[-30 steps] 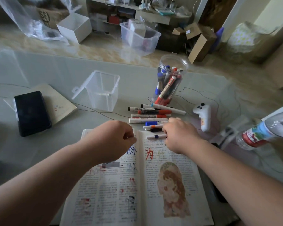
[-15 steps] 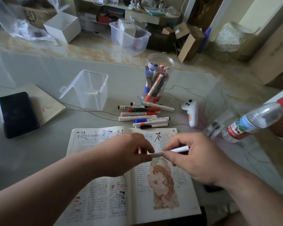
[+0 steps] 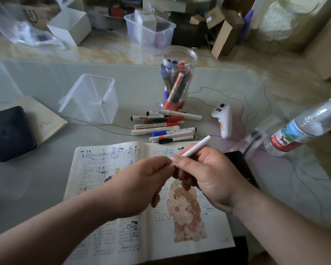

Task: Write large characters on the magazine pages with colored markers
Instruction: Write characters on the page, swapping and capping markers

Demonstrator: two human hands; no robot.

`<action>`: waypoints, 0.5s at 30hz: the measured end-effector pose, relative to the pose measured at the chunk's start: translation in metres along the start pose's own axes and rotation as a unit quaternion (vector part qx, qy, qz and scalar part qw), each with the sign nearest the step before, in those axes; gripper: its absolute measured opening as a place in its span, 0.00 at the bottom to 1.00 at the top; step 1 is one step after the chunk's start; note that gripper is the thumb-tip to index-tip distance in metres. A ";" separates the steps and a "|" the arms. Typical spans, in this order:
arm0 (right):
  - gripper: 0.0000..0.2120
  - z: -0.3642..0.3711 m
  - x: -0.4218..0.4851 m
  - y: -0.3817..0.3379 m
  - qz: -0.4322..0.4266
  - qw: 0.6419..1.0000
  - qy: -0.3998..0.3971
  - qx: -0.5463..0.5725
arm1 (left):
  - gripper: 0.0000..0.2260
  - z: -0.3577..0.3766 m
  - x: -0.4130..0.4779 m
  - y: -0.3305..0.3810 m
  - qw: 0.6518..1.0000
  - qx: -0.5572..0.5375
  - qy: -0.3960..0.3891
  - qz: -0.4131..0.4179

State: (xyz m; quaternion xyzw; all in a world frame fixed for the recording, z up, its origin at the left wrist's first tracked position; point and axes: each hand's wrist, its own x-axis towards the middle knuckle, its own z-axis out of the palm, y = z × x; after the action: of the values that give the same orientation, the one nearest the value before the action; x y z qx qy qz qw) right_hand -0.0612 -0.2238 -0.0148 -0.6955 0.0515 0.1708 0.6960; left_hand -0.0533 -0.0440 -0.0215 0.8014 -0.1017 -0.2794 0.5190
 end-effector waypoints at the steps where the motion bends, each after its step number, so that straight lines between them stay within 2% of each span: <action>1: 0.11 -0.001 0.000 0.000 0.000 1.000 -0.003 0.020 | 0.12 0.001 0.000 0.000 1.000 -0.004 0.006 0.000; 3: 0.10 -0.003 -0.001 0.000 -0.010 0.999 -0.022 0.043 | 0.12 0.002 0.001 0.000 0.999 -0.039 0.002 0.004; 5: 0.08 -0.006 -0.004 -0.002 -0.029 0.997 -0.042 0.050 | 0.13 -0.001 0.001 -0.001 0.993 -0.116 -0.034 0.006; 8: 0.07 -0.009 -0.009 0.000 -0.052 0.995 -0.062 0.066 | 0.21 -0.001 0.000 -0.002 0.961 -0.249 -0.118 -0.029; 10: 0.07 -0.010 -0.010 0.002 -0.055 0.993 -0.070 0.078 | 0.21 0.000 -0.001 -0.002 0.939 -0.306 -0.150 -0.056; 12: 0.08 -0.014 -0.007 0.005 -0.048 0.992 -0.049 0.108 | 0.16 -0.002 0.000 -0.002 0.929 -0.333 -0.150 -0.055; 15: 0.08 -0.018 -0.003 0.004 -0.037 0.990 0.000 0.135 | 0.15 -0.006 0.005 -0.005 0.955 -0.277 -0.103 -0.024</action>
State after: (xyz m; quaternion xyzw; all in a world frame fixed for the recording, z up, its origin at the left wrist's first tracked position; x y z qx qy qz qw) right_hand -0.0623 -0.2426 -0.0181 -0.5968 0.0484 0.1368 0.7891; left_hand -0.0468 -0.0389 -0.0261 0.5950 -0.0540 -0.3900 0.7007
